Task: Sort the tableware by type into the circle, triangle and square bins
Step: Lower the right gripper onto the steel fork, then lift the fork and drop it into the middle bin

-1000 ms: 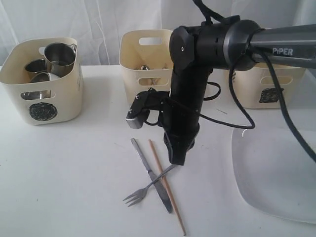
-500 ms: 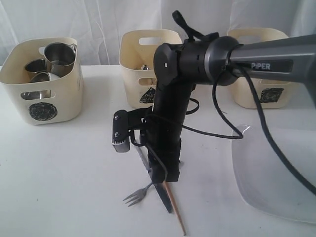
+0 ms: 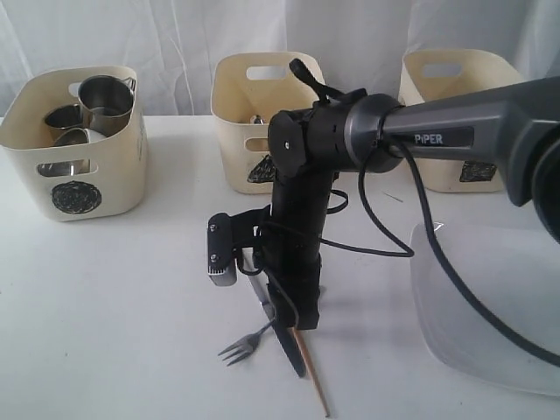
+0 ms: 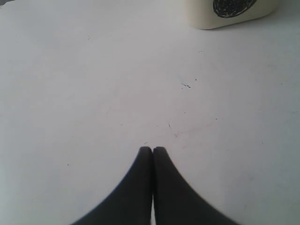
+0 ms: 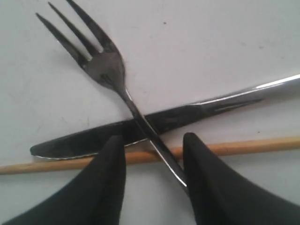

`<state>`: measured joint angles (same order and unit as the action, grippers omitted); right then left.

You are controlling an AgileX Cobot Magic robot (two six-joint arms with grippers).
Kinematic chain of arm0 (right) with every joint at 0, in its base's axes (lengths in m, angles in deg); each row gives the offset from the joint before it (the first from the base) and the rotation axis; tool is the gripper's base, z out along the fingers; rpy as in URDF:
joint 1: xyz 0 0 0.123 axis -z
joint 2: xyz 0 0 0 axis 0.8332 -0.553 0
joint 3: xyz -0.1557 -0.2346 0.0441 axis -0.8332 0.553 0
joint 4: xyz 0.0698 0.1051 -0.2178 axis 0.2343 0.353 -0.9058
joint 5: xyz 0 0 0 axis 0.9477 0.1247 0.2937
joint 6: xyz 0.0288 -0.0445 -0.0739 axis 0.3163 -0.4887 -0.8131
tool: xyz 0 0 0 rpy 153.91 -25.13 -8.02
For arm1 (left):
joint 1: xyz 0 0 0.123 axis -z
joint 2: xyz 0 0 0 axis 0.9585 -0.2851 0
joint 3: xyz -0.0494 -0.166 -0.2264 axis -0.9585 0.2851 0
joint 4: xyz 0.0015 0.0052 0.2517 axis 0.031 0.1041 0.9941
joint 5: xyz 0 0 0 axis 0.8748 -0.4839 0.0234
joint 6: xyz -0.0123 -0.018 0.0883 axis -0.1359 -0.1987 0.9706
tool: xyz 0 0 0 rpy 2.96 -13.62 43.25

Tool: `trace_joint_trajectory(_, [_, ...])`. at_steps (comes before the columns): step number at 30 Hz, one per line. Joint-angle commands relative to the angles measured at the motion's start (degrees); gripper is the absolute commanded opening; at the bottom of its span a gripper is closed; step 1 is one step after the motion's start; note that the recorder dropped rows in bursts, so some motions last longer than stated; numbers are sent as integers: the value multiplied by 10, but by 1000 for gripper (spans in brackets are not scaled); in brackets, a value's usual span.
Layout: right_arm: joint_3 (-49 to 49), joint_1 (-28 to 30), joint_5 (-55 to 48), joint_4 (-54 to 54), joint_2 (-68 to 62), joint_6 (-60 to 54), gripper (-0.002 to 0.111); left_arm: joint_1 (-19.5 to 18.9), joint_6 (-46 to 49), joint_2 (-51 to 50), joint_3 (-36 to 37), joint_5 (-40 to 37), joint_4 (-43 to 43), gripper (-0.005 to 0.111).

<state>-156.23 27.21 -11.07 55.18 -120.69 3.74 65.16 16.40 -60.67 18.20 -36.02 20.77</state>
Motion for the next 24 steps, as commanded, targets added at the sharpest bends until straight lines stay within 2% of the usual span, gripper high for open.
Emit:
trace_joint_trajectory(1, [2, -1, 3, -4, -14, -6, 32, 3, -1, 3, 2, 0, -2, 0])
trace_joint_trajectory(8, [2, -1, -1, -14, -37, -6, 25, 3, -1, 3, 2, 0, -2, 0])
trace_joint_trajectory(14, [2, -1, 7, -40, -39, 36, 0, 3, -1, 3, 2, 0, -2, 0])
trace_joint_trajectory(24, [-1, -1, 22, -38, -10, 78, 0, 3, -1, 3, 2, 0, -2, 0])
